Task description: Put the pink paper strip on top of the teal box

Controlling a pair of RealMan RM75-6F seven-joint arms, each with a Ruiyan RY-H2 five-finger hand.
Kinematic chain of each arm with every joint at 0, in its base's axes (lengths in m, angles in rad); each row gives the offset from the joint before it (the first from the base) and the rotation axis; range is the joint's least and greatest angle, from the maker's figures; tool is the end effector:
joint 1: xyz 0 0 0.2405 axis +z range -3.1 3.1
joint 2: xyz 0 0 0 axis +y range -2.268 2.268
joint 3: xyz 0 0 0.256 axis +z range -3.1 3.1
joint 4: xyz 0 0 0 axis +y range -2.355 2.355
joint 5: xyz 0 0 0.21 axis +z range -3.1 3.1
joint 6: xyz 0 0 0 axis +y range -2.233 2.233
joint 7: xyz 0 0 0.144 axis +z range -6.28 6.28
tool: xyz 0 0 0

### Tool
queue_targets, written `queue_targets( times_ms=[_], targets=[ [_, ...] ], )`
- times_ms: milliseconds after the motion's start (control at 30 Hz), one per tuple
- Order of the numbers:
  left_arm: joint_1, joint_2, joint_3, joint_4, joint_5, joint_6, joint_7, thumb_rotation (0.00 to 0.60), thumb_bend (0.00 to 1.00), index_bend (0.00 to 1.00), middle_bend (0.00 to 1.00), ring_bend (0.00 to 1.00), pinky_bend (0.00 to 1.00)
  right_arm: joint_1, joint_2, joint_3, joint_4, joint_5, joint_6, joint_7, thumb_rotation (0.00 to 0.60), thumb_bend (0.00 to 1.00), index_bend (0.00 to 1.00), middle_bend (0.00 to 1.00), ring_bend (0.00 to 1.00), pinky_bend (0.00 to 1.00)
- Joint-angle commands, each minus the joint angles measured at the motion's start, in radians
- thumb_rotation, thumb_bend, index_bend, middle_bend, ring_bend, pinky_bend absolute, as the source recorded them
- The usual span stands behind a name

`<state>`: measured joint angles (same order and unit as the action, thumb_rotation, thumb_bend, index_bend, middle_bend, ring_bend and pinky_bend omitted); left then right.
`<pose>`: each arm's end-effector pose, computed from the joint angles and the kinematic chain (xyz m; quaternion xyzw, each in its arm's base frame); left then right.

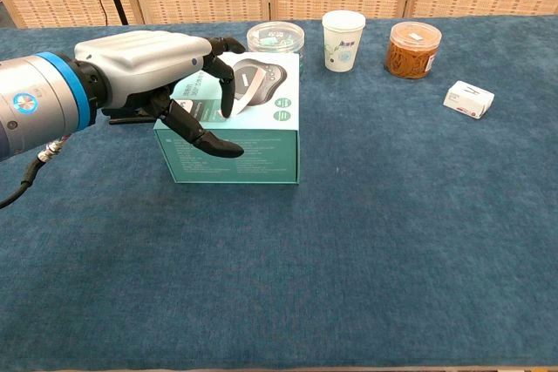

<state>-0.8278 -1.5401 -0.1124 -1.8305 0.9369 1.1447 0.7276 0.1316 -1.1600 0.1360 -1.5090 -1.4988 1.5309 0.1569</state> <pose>-0.0821 0.2911 -0.0181 -0.7826 -0.3275 -0.3517 0.3958 -0.3082 -0.2136 0.1750 0.5544 -0.3632 0.4728 0.5807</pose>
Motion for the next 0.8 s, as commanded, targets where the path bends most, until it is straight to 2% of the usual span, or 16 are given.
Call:
queue_targets(
  times_ms=[33,800],
  targets=[
    [0.000,-0.001,-0.001,0.003,-0.003,0.004,0.003,0.286,0.00,0.46,0.00,0.00,0.00,0.000,0.001,0.000,0.000,0.001,-0.001,0.002,0.600,0.00,0.06,0.00,0.00,0.00],
    [0.012,0.024,0.004,-0.005,-0.002,-0.003,-0.018,0.288,0.00,0.46,0.00,0.00,0.00,-0.002,0.002,0.004,-0.004,0.005,-0.001,0.004,0.600,0.00,0.06,0.00,0.00,0.00]
  ],
)
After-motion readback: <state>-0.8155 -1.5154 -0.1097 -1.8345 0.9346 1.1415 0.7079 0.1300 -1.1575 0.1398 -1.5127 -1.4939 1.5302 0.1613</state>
